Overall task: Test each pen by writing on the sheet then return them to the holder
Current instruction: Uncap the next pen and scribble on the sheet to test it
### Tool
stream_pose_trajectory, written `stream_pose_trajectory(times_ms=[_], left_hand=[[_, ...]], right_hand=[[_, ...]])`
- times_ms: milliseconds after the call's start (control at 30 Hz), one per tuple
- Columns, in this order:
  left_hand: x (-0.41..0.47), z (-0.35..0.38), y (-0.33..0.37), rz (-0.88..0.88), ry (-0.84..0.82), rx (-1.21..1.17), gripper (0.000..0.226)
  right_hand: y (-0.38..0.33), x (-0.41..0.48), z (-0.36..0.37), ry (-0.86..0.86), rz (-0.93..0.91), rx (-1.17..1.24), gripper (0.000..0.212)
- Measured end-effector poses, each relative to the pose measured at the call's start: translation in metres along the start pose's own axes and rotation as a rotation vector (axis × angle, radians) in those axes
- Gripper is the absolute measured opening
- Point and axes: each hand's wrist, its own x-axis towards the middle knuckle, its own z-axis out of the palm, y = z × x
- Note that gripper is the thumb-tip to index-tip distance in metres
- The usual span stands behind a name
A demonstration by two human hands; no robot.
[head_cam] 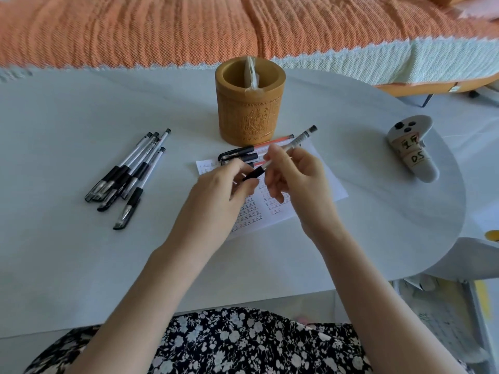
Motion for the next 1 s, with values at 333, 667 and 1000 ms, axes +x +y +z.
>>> stream_pose_trajectory(times_ms=[333,667,1000], left_hand=[[0.001,0.013,0.000,0.020,-0.086,-0.023,0.022],[0.003,0.011,-0.002,0.095,-0.121,-0.052,0.019],[0.000,0.012,-0.005,-0.040,-0.251,0.174,0.027]], right_hand=[[0.002,-0.001,-0.007,0.011,-0.031,0.039,0.025],[0.002,0.003,-0.021,-0.186,0.173,0.198,0.028],[0.002,0.004,-0.049,0.027,0.081,0.067,0.023]])
